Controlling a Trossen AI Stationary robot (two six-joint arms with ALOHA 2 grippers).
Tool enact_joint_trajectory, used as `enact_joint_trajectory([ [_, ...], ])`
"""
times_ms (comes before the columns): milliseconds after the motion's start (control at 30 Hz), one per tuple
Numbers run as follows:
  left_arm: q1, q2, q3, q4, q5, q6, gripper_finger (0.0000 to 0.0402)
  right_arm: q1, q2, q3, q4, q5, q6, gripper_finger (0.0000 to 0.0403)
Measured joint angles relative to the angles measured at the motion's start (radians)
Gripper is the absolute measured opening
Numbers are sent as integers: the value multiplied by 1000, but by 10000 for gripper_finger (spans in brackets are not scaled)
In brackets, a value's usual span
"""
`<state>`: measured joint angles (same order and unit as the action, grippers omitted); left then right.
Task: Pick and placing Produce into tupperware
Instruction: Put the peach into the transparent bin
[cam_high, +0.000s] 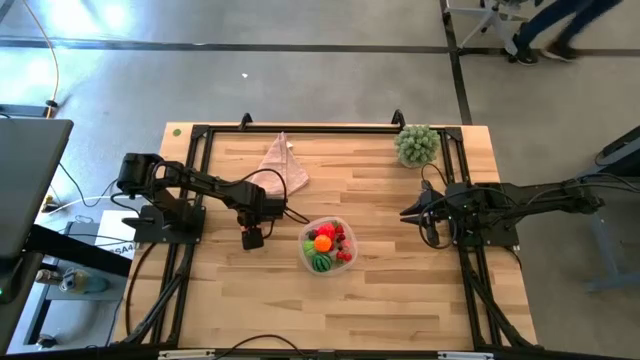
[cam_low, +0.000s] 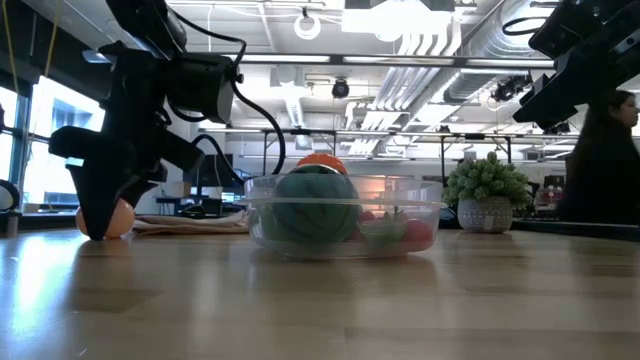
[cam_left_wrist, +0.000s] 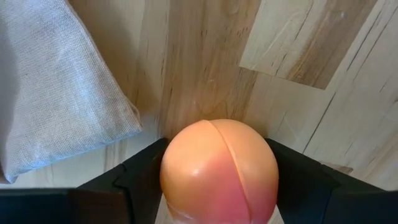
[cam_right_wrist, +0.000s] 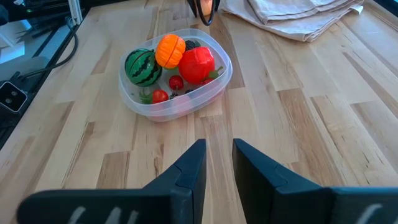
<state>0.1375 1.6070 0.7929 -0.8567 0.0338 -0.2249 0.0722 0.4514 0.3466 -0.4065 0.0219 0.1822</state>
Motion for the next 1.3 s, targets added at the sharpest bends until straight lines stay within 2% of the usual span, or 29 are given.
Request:
enact_joint_trajectory([
  [100, 0, 0, 0, 0, 0, 0, 244, 0, 0, 0, 0, 0, 0, 68],
  [333, 0, 0, 0, 0, 0, -1, 213, 0, 0, 0, 0, 0, 0, 68],
  [600, 0, 0, 1, 7, 0, -2, 236, 0, 0, 0, 0, 0, 0, 68],
  [833, 0, 2, 57, 7, 9, 19, 211, 0, 0, 0, 0, 0, 0, 68],
  [1133, 0, 2, 263, -130, 12, 47, 238, 0, 0, 0, 0, 0, 0, 68],
  [1300, 0, 2, 444, -172, 52, 98, 213, 0, 0, 0, 0, 0, 0, 68],
])
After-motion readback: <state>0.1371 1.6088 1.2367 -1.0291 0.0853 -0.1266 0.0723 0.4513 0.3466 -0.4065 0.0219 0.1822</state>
